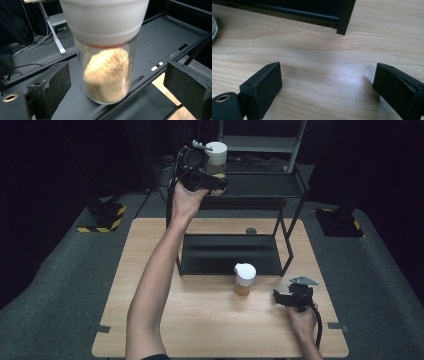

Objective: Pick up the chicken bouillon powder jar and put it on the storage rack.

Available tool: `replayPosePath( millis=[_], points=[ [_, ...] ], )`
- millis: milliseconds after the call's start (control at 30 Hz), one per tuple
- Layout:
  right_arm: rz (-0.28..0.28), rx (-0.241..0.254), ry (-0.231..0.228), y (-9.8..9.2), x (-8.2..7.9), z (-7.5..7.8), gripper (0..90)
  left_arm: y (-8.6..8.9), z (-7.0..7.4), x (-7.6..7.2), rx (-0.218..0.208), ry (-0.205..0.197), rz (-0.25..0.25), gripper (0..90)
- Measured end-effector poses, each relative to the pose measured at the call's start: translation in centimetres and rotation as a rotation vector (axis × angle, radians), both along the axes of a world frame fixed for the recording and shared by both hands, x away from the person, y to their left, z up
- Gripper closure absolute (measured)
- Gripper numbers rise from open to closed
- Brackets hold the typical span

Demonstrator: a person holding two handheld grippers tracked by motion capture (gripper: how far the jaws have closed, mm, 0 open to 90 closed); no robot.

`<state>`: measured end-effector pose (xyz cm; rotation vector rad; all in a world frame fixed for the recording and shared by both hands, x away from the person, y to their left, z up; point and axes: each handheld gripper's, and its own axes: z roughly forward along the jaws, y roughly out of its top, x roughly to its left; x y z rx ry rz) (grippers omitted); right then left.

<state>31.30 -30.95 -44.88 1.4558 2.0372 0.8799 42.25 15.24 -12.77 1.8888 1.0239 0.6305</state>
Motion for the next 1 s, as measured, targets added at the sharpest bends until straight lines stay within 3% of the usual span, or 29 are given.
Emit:
replayPosePath(
  millis=[200, 667, 1000],
  points=[
    [0.0, 0.0, 0.0, 0.0, 0.0, 0.0, 7.6, 0.2, -0.9, -1.3, 0.014, -0.022, 0.02, 8.7],
    [0.0, 0.0, 0.001, 0.0, 0.0, 0.0, 7.6, 1.2, -1.9, -2.7, 0.002, -0.028, -0.01, 8.8],
    [0.0, 0.0, 0.001, 0.0, 0.0, 0.0, 7.6, 2.4, -3.6, -4.0, 0.003, -0.033, -0.02, 8.7]
  ],
)
